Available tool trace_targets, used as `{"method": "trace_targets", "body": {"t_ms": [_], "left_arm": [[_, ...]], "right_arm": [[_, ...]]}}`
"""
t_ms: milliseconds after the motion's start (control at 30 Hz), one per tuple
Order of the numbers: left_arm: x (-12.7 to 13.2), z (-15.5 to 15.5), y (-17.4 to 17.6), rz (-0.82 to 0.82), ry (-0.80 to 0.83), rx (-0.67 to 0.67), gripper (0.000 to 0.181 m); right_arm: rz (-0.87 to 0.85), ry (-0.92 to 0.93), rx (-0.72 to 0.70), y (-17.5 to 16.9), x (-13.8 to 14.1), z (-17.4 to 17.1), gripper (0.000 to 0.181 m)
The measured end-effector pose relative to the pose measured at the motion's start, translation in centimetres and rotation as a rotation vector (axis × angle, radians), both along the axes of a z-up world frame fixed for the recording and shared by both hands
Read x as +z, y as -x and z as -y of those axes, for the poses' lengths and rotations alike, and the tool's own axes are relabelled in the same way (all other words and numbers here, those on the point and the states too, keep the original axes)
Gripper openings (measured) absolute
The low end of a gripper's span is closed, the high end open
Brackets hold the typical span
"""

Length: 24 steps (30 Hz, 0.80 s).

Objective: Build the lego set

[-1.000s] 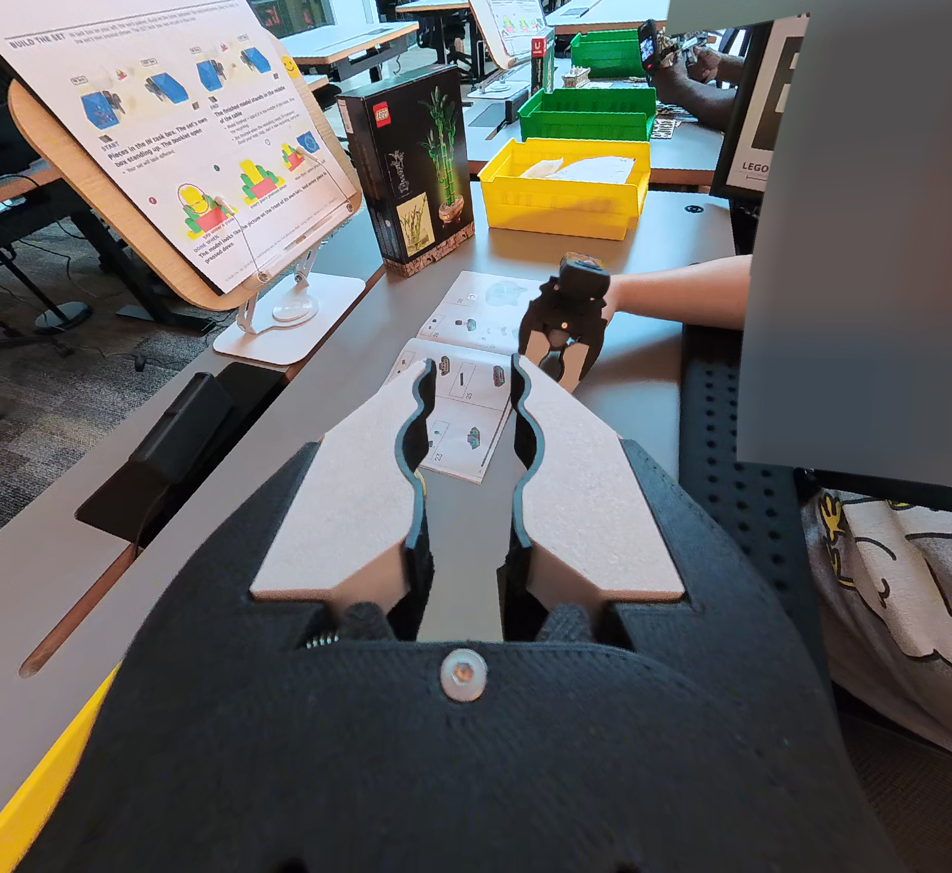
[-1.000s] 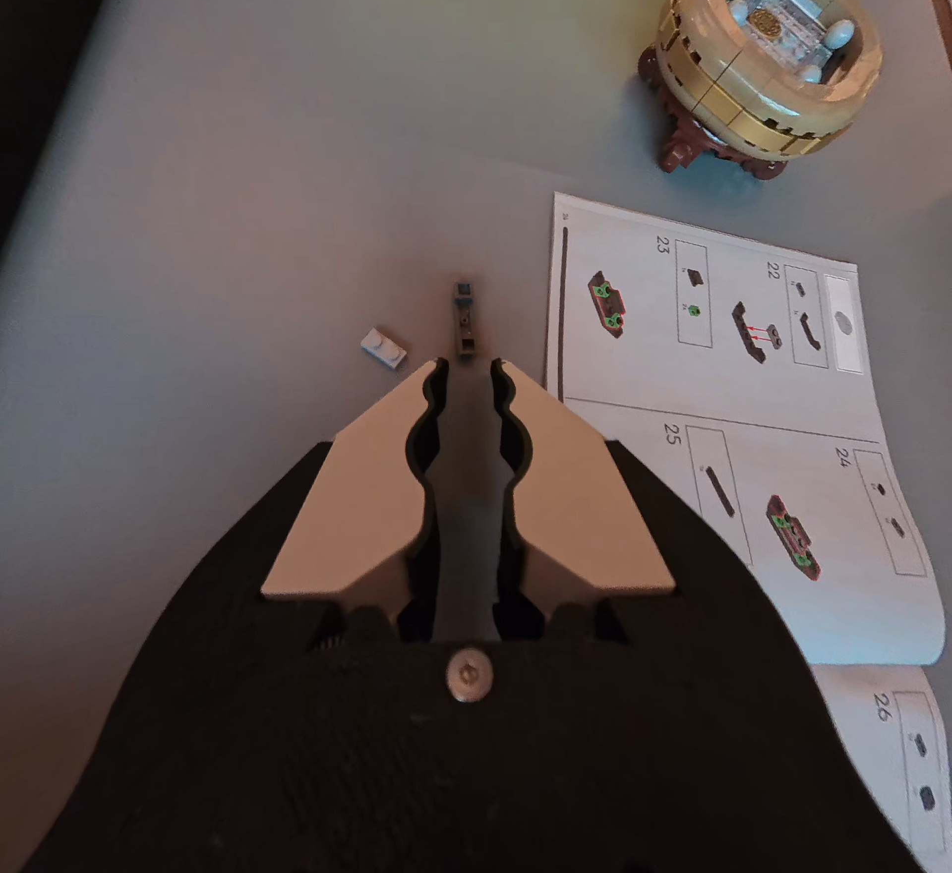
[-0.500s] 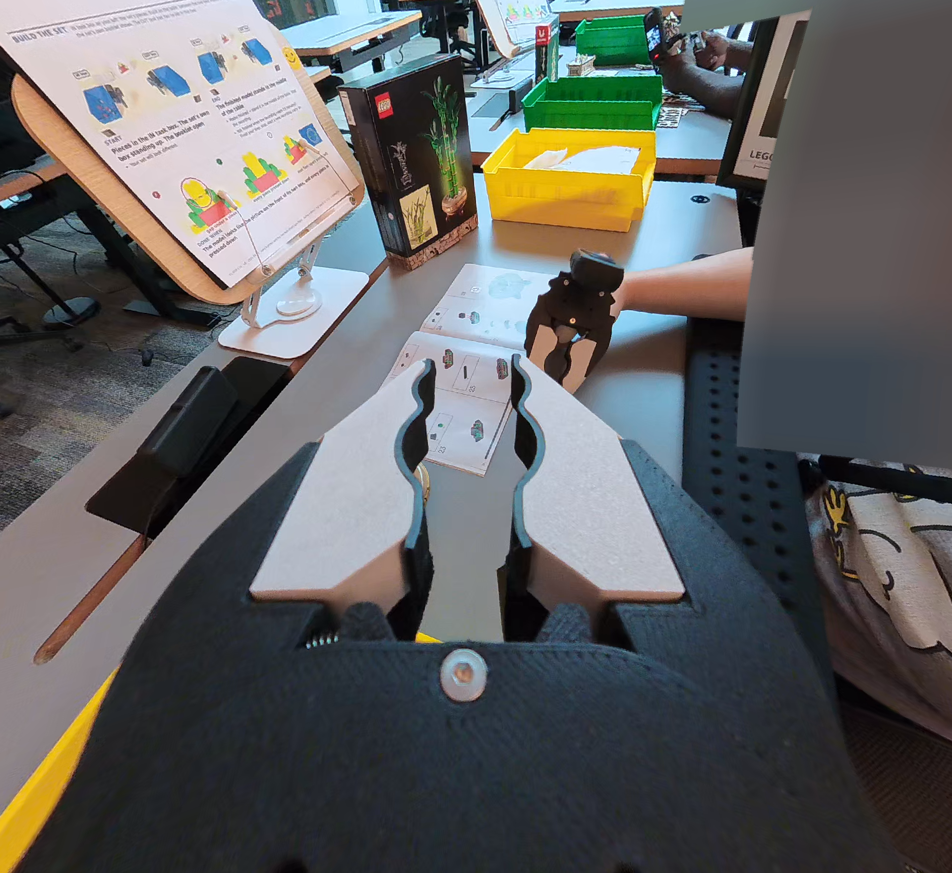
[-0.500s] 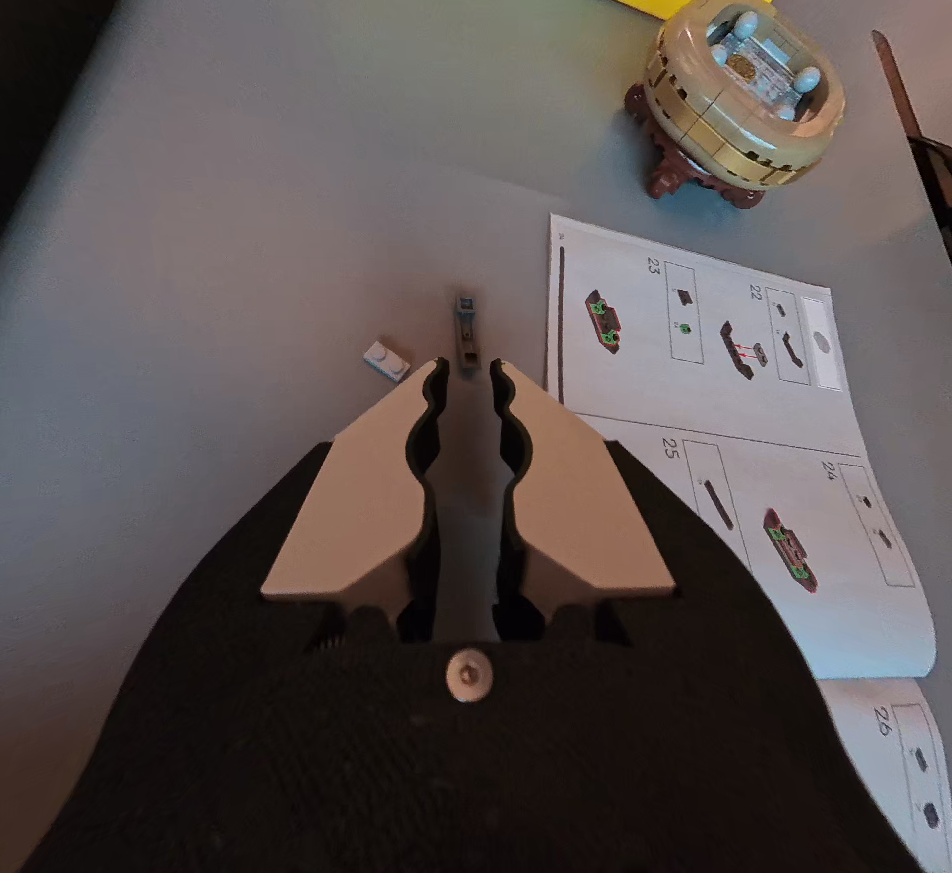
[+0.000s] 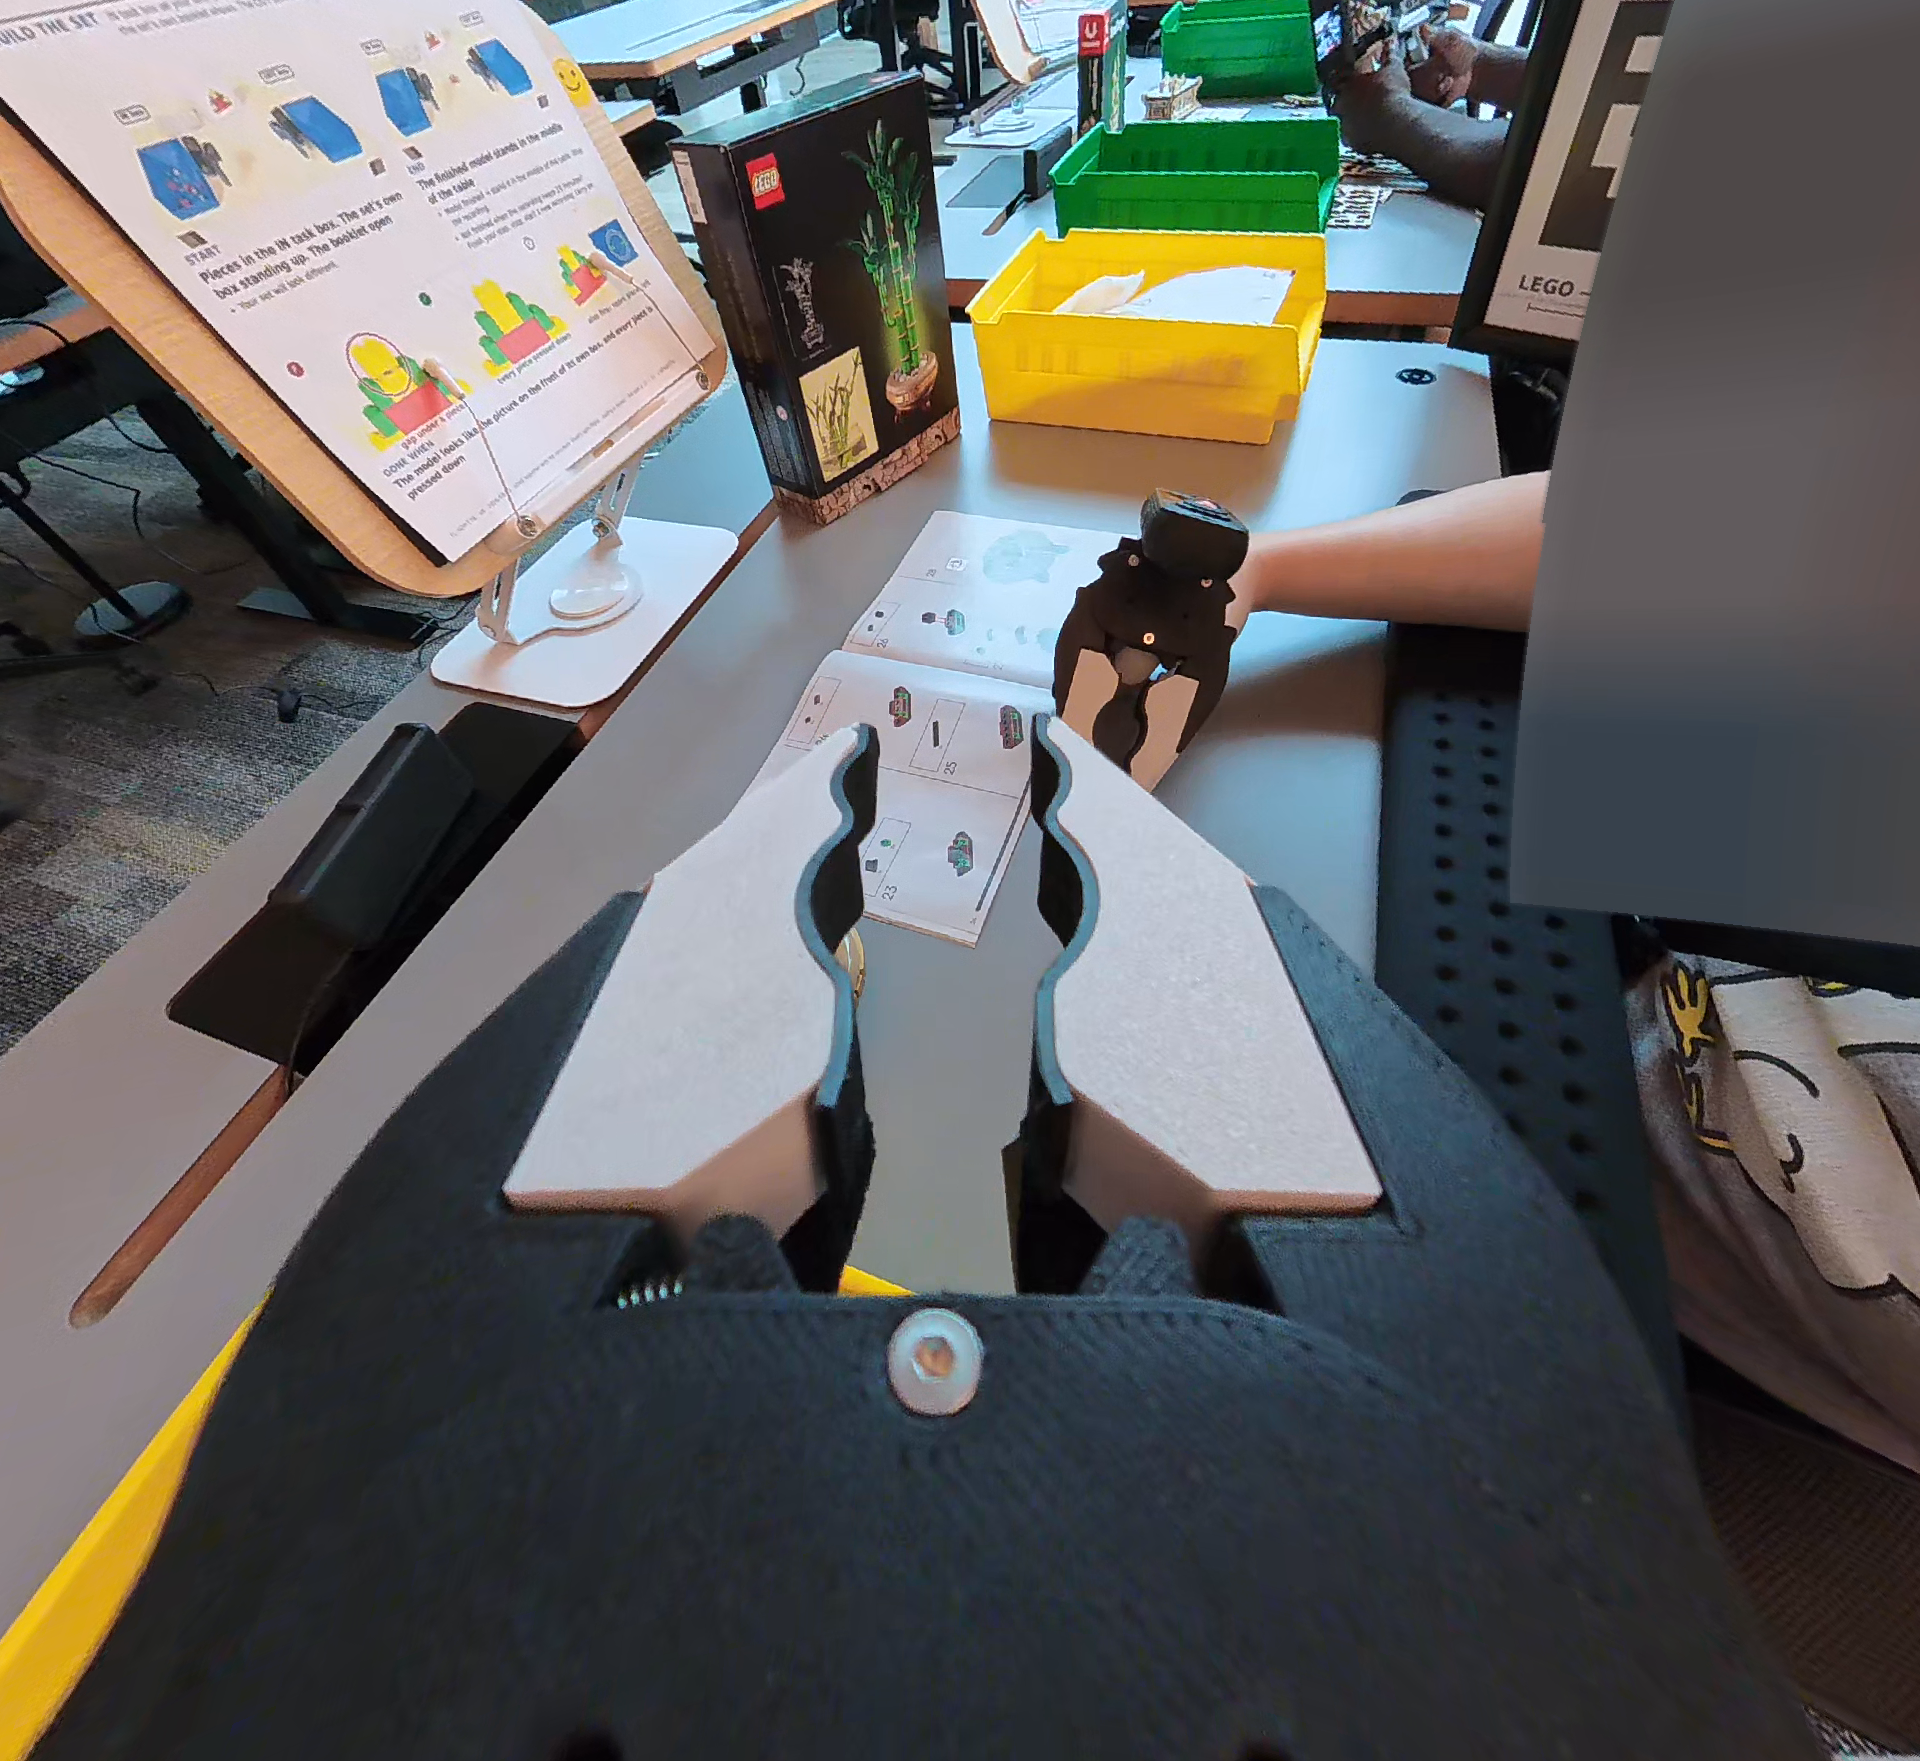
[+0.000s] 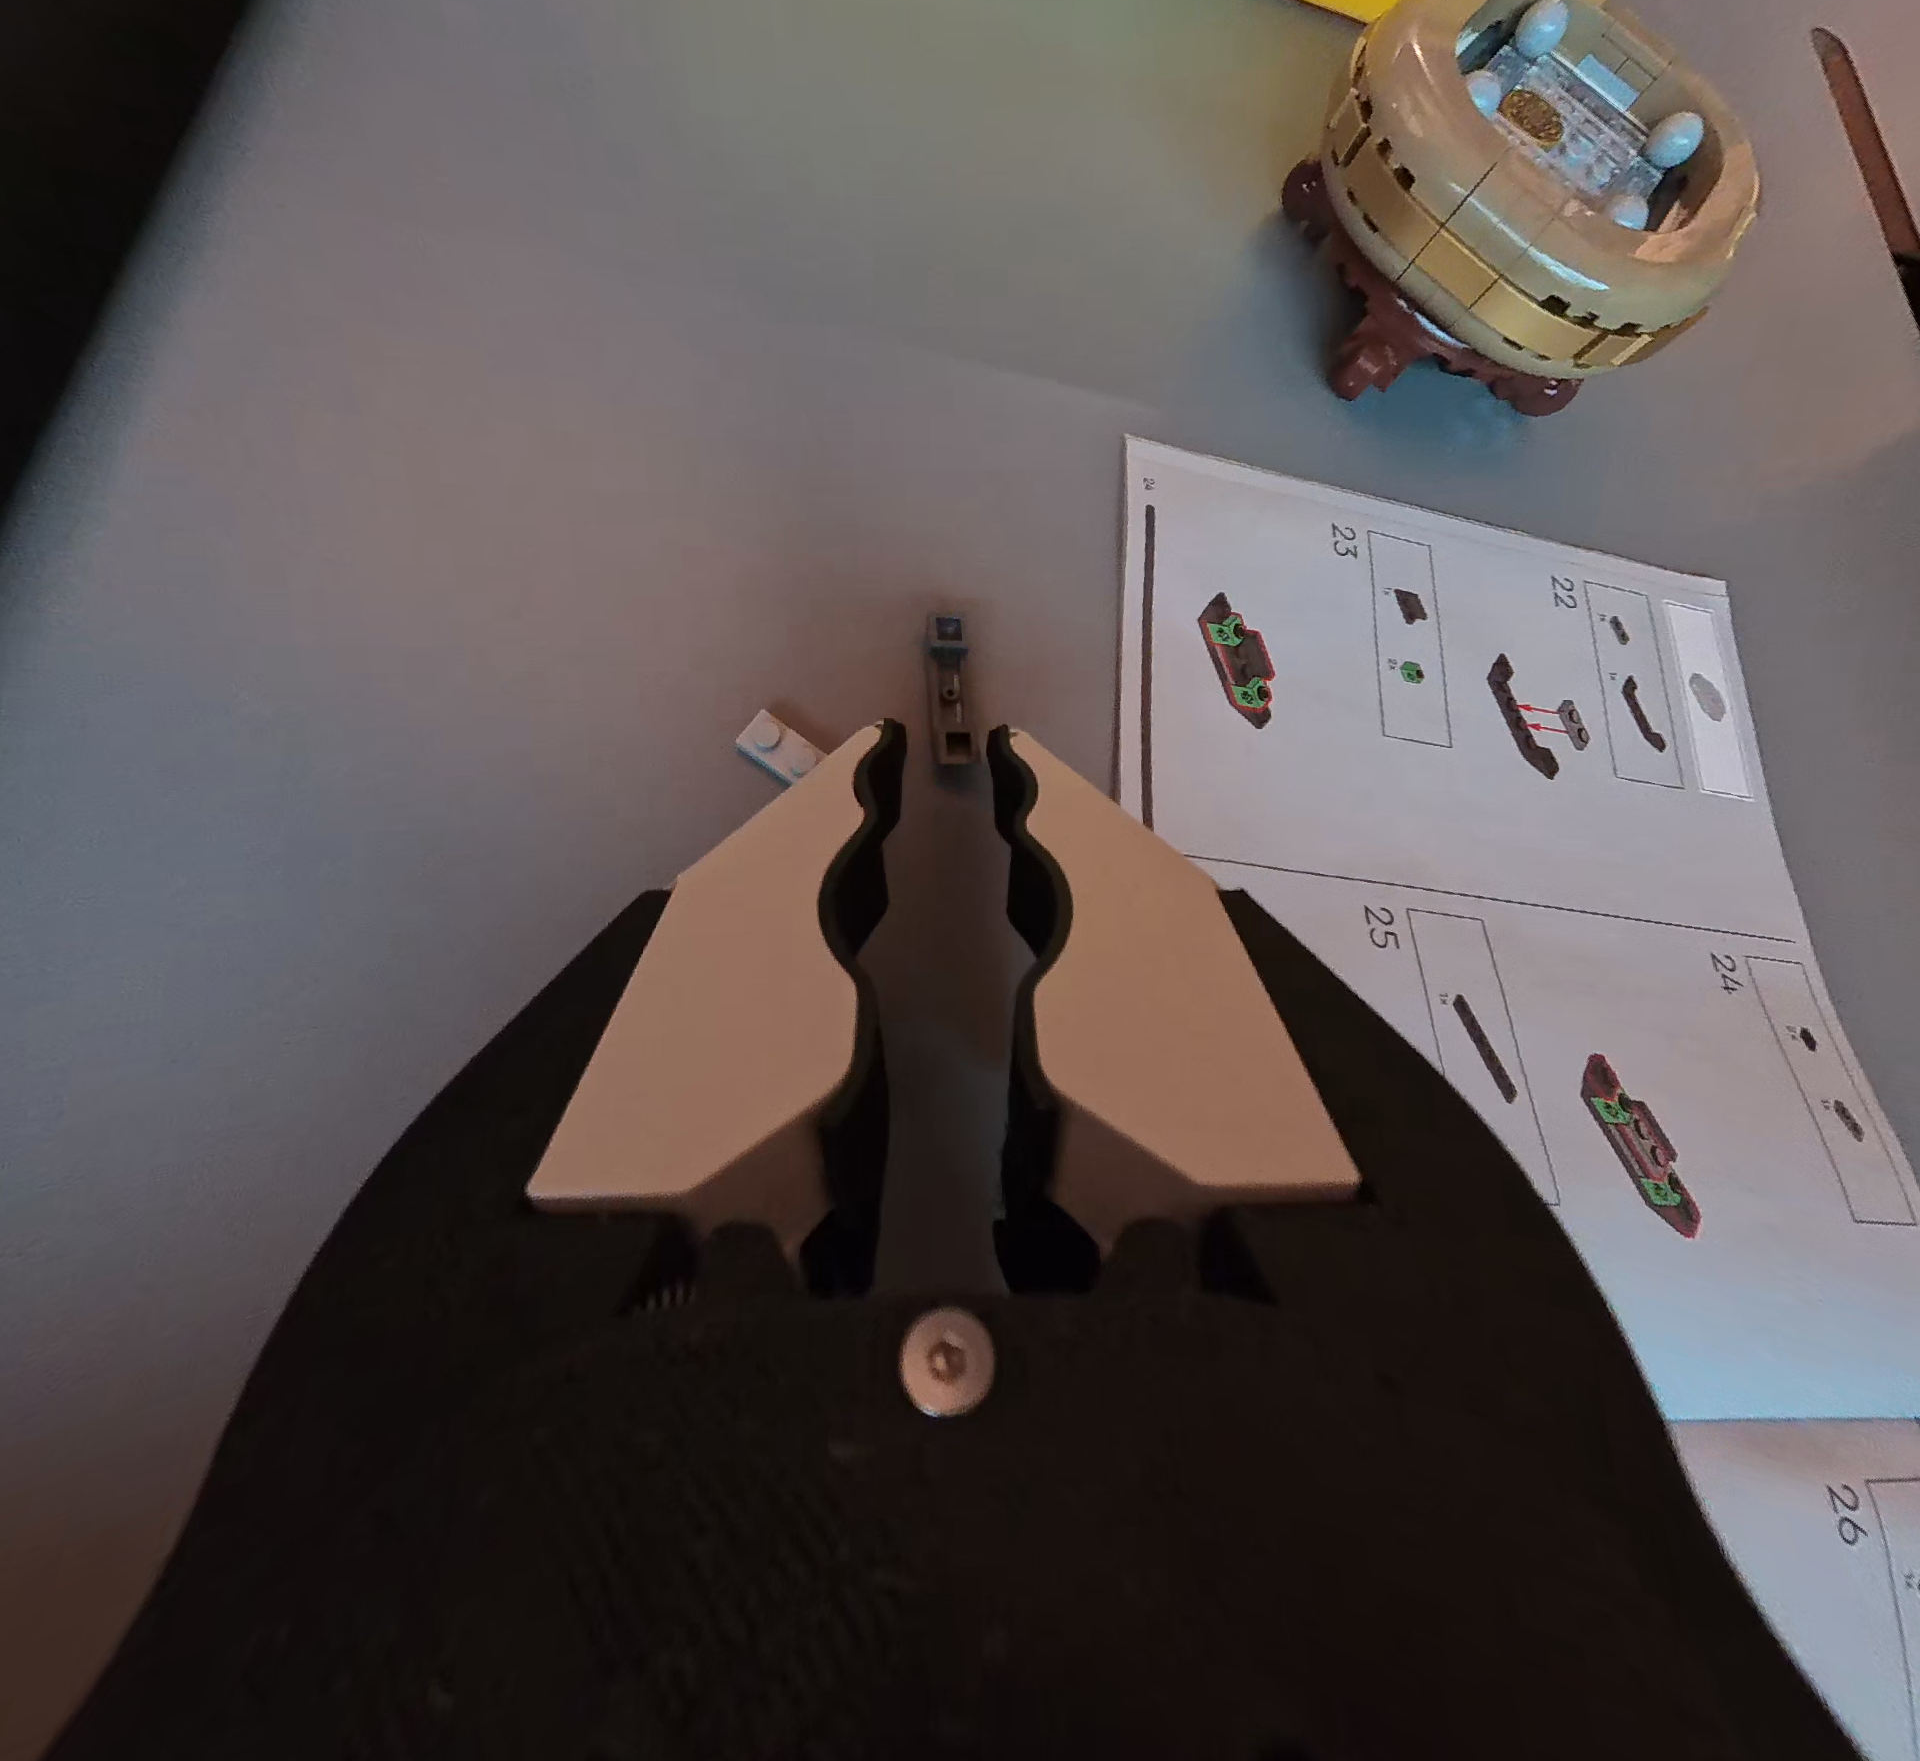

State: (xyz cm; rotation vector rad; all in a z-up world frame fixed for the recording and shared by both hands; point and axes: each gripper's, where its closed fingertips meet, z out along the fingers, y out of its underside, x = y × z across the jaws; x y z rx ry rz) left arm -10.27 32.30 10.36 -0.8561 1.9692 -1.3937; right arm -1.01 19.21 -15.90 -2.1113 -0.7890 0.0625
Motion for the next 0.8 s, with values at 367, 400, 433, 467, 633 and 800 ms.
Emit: {"method": "trace_targets", "body": {"t_ms": [367,400,433,467,633,800], "left_arm": [[-0.5,0.2,-0.1,-0.013,-0.022,-0.007,0.028],[-0.6,0.2,-0.1,-0.015,-0.026,-0.007,0.028],[-0.7,0.2,-0.1,-0.018,-0.03,-0.006,0.028],[-0.8,0.2,-0.1,-0.02,-0.033,-0.005,0.028],[-1.1,0.2,-0.2,-0.03,-0.042,-0.007,0.028],[-1.5,0.2,-0.4,-0.046,-0.05,-0.007,0.028]], "right_arm": [[0.003,0.01,-0.016,-0.2,-0.1,0.1,0.007],[-0.005,0.014,-0.029,-0.3,-0.1,0.1,0.007],[-0.026,0.016,-0.051,-0.6,0.1,0.0,0.006],[-0.071,0.015,-0.076,-0.8,0.5,-0.2,0.007],[-0.622,-0.168,-0.183,-1.7,8.8,-1.1,0.006],[-0.751,-0.299,-0.23,-3.8,11.9,-0.1,0.006]]}}
